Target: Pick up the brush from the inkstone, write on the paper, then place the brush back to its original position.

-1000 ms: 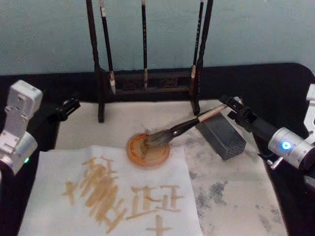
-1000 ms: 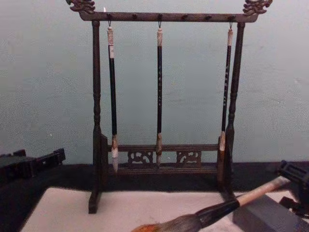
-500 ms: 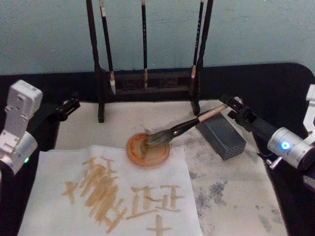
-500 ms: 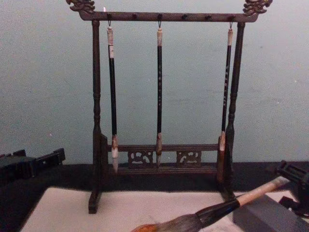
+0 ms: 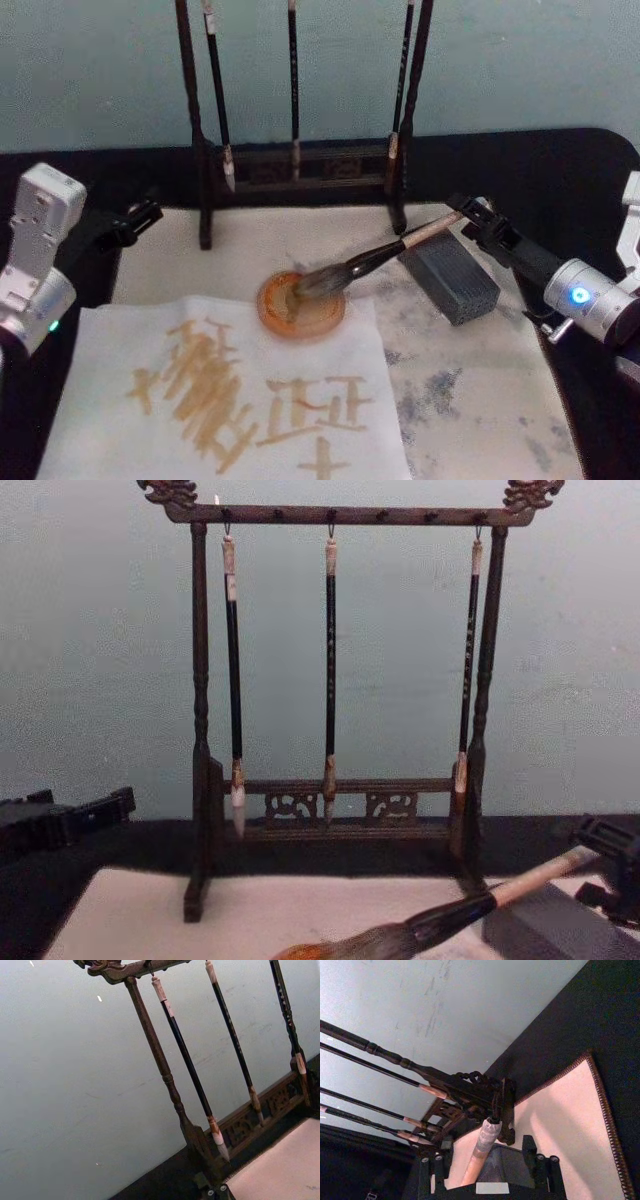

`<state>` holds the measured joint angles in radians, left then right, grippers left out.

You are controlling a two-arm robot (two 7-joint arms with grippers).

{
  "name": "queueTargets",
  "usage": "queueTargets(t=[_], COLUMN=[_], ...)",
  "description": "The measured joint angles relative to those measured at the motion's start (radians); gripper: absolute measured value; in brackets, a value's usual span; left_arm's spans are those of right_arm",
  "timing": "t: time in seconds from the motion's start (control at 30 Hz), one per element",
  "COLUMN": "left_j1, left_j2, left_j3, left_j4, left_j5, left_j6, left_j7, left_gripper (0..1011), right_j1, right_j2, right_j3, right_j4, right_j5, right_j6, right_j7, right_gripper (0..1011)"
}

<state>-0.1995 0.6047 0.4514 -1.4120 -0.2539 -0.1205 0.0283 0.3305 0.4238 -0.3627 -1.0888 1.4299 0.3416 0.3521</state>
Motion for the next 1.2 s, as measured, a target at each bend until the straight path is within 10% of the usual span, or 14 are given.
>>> queueTargets(t=[0.77, 1.2], left_j1=[0.0, 0.0], left_j2=[0.0, 0.0], left_j3=[0.0, 0.0], left_j4=[0.0, 0.0], left_j5=[0.0, 0.0], left_j6=[0.0, 0.0], left_j7=[0.0, 0.0], left_gripper=[1002, 1002], right_j1=[-0.001, -0.001], right_j2=[0.0, 0.0], right_j3=[0.001, 0.001], right_j4=[0.0, -0.001], right_j5=[-0.001, -0.001], right_j6=[0.001, 0.001], right_j7=[0.0, 0.001], right_gripper=[224, 210])
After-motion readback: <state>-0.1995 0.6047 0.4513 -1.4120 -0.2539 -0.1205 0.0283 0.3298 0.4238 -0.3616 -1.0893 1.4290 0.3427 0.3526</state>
